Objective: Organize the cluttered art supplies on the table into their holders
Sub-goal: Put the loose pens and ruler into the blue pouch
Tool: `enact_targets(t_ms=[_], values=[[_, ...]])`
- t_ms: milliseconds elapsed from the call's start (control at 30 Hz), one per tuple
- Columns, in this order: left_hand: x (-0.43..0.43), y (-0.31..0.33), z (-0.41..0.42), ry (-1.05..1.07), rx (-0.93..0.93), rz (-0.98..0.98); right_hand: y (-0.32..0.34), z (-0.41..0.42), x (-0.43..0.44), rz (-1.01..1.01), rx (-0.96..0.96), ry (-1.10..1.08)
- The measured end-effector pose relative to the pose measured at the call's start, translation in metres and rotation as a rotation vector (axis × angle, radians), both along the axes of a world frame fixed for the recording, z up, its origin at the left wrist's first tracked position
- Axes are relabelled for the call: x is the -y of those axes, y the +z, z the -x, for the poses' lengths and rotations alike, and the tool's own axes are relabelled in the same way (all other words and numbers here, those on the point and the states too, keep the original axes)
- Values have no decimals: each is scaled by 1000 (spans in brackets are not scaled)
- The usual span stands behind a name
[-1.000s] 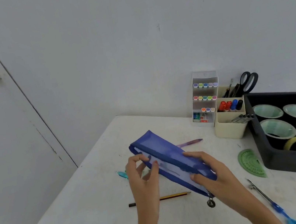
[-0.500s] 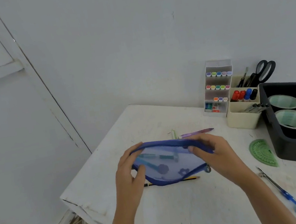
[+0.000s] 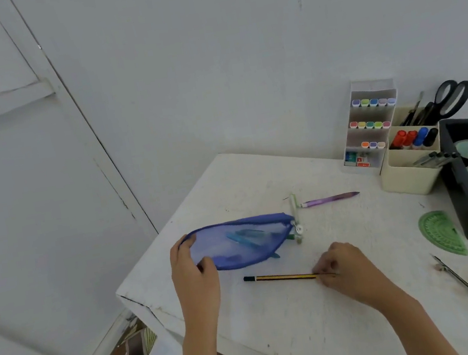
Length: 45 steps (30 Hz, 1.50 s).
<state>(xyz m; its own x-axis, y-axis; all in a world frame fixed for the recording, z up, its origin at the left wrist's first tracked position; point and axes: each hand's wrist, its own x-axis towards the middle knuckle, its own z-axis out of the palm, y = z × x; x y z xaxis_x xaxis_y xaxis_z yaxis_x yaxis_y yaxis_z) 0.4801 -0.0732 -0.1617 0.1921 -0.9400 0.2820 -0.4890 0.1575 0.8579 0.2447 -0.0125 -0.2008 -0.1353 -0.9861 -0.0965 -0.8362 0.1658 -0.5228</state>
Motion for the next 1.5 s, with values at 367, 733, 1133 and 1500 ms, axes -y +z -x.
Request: enact_targets(t_ms=[367,733,1133,1500], values=[[4,-2,-8,40,-69,-115,82,-9,-12,605,1080,-228],[6,12,-6,-77,-36,-127,83,-102,39,861,437,174],[13,16,-38,42,-95,-110,68,-88,65,734,629,-87],[9,15,-44,159,-160,-115,0,-80,64,78,-40,-152]])
